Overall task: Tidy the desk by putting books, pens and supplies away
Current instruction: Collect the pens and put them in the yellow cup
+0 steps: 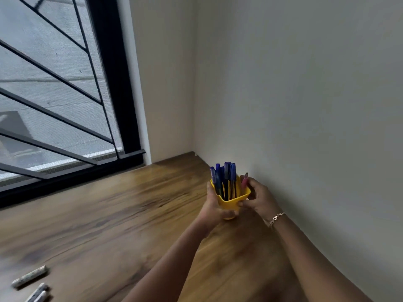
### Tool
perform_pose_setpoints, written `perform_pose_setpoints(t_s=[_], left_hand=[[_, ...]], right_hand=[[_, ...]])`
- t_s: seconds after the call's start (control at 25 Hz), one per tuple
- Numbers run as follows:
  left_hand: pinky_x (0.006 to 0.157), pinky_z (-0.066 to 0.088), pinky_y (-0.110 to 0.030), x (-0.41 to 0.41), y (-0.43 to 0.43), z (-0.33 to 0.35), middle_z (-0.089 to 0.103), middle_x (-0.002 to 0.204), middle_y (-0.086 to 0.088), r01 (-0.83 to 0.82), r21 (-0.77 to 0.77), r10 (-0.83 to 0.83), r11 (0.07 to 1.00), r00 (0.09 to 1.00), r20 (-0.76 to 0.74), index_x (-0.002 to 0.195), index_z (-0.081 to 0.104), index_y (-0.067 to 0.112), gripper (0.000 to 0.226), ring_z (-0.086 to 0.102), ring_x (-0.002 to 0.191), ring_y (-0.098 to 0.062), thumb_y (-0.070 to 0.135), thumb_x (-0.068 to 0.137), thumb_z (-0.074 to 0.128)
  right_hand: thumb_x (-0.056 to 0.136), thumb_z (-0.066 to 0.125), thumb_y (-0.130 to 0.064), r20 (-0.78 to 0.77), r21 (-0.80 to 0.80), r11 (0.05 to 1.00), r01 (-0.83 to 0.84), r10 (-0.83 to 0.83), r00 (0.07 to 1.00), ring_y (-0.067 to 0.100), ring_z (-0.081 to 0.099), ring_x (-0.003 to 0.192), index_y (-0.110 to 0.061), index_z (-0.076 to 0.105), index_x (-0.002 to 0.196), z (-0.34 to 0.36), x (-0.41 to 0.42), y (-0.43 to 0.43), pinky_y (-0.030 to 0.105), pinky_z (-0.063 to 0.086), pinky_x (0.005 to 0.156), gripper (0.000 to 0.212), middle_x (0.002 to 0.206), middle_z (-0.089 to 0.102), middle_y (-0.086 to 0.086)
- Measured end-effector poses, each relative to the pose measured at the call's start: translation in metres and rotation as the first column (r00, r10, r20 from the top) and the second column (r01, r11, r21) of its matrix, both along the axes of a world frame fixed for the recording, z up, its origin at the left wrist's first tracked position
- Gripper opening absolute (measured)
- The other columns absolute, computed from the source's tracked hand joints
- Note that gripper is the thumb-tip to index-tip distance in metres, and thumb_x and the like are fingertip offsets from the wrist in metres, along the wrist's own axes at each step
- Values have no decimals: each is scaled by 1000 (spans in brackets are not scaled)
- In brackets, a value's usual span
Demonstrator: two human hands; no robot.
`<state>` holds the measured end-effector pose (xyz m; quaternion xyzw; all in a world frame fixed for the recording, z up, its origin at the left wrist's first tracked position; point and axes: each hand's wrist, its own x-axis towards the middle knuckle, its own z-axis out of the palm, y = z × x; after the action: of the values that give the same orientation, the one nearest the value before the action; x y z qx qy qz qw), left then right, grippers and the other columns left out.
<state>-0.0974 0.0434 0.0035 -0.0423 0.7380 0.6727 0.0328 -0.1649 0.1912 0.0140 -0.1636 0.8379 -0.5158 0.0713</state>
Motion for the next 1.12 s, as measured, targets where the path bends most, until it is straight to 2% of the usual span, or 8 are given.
perform_pose_setpoints(t_s=[0.12,0.24,0.32,0.4,0.48,0.6,0.8,1.12], left_hand=[[109,36,-45,-13,6,-5,39,140,-3,-28,-33,29,999,999,16,147,-4,32,107,37,131,-22,2,73,67],[104,31,-29,-18,13,-4,38,133,6,-59,-87,59,994,998,-5,145,-1,32,92,34,127,-12,-3,83,58],[104,29,-28,-19,16,-6,35,138,3,-100,-136,97,986,995,-28,146,-6,32,90,31,133,-15,-5,87,52],[110,26,-30,-20,20,-11,28,147,1,-139,-179,132,974,990,-55,145,-7,33,91,26,139,-18,-5,87,51],[115,23,-33,-21,25,-12,15,155,-2,-160,-213,154,964,987,-47,147,-12,26,93,18,143,-19,-3,87,52],[114,20,-30,-22,31,-11,6,157,-3,-170,-252,161,953,985,-58,148,-15,20,92,12,144,-19,-2,88,53],[109,26,-27,-25,36,-11,9,156,-4,-207,-283,193,937,978,-77,149,-11,18,94,18,142,-19,1,87,57],[107,34,-32,-26,39,-9,15,153,-6,-235,-333,223,913,972,-75,149,-10,19,97,28,138,-22,5,86,62]], right_hand=[[67,75,2,-5,9,999,43,-43,999,30,58,112,-15,49,128,-10,-10,1,48,52,90,68,119,62,9],[71,72,5,-19,-15,996,93,-94,995,26,55,116,-11,44,134,-18,-13,-2,39,51,92,71,124,59,8],[72,69,9,-14,-53,992,115,-116,993,21,50,122,-12,37,140,-22,-10,-4,32,47,93,78,131,54,4],[72,67,11,-17,-74,987,141,-143,990,21,47,125,-14,33,142,-26,-7,-5,31,46,95,82,135,50,4],[72,67,12,-19,-83,981,178,-180,983,23,49,124,-13,35,141,-28,-4,-4,33,47,95,79,134,51,7],[76,67,4,-101,3,960,281,-279,955,24,54,118,-10,43,136,-29,1,-6,34,47,93,66,128,57,9],[81,64,-5,-178,36,900,434,-421,889,25,60,113,-12,54,129,-33,10,-12,36,50,93,49,121,64,10],[79,67,-1,-131,104,930,353,-338,932,24,55,120,-10,45,136,-41,21,-5,39,48,99,61,128,59,11]])
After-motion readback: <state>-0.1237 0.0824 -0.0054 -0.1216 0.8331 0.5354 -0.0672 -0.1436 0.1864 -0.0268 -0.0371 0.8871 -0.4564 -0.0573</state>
